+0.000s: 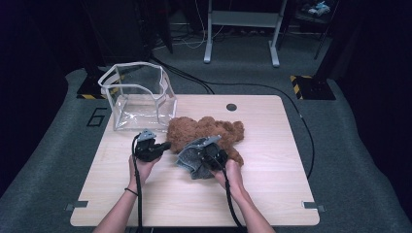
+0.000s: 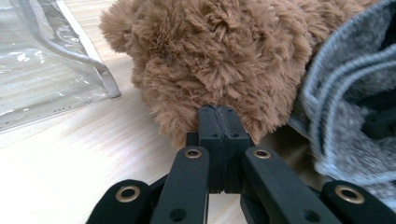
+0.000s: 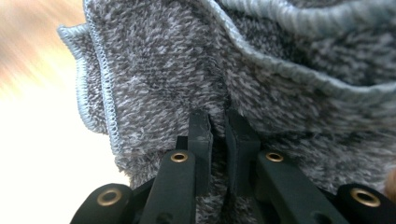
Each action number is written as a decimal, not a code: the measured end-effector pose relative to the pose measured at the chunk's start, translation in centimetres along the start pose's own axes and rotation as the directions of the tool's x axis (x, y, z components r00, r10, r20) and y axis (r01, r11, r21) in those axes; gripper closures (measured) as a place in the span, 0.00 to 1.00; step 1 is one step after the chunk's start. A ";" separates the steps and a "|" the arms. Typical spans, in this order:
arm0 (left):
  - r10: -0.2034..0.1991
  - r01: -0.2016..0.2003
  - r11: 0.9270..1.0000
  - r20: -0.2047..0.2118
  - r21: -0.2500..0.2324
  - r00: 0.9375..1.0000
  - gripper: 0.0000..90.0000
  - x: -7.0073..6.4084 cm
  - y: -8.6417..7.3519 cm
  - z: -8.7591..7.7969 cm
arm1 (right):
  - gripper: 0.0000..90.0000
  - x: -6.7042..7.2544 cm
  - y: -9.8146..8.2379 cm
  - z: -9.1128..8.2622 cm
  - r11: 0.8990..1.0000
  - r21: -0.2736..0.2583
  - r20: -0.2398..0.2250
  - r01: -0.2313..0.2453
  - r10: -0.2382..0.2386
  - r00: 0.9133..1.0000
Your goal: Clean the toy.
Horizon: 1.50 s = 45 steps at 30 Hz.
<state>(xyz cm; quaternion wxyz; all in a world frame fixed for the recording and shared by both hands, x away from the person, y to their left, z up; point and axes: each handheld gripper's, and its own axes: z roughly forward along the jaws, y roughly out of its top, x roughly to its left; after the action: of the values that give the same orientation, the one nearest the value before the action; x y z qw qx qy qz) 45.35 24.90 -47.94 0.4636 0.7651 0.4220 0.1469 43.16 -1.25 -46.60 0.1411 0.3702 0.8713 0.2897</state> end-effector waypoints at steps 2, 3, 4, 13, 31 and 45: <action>-0.004 0.004 1.000 -0.003 0.001 1.000 1.00 0.0 0.0 -0.1 | 0.92 -0.1 -0.4 -0.3 1.000 0.010 0.009 0.003 -0.003 1.000; -0.004 0.004 1.000 -0.002 -0.001 1.000 1.00 0.1 0.0 -0.1 | 0.92 -0.2 -0.8 -0.5 1.000 0.013 0.011 0.006 -0.007 1.000; -0.008 0.008 1.000 -0.001 -0.001 1.000 1.00 0.1 0.0 -0.1 | 0.91 -0.3 -1.1 -0.8 1.000 0.017 0.017 -0.002 0.002 1.000; -0.010 0.010 1.000 -0.003 -0.004 1.000 1.00 0.1 0.0 -0.1 | 0.92 -2.9 -3.7 -3.1 0.995 0.034 0.093 -0.095 0.092 0.991; 0.003 -0.002 1.000 -0.008 0.013 1.000 1.00 0.2 0.4 0.2 | 0.91 -4.0 -1.5 -3.6 0.990 -0.102 0.103 -0.100 0.110 0.989; -0.018 0.018 1.000 -0.020 0.006 1.000 1.00 0.4 0.1 0.2 | 0.91 -4.4 -6.1 -4.3 0.990 0.004 0.118 -0.141 0.139 0.983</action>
<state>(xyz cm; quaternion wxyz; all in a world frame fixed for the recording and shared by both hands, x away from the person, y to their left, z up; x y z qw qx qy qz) 45.83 25.08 -48.04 0.4582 0.7613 0.4340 0.1491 40.79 -9.51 -46.79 0.1691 0.4478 0.8351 0.2713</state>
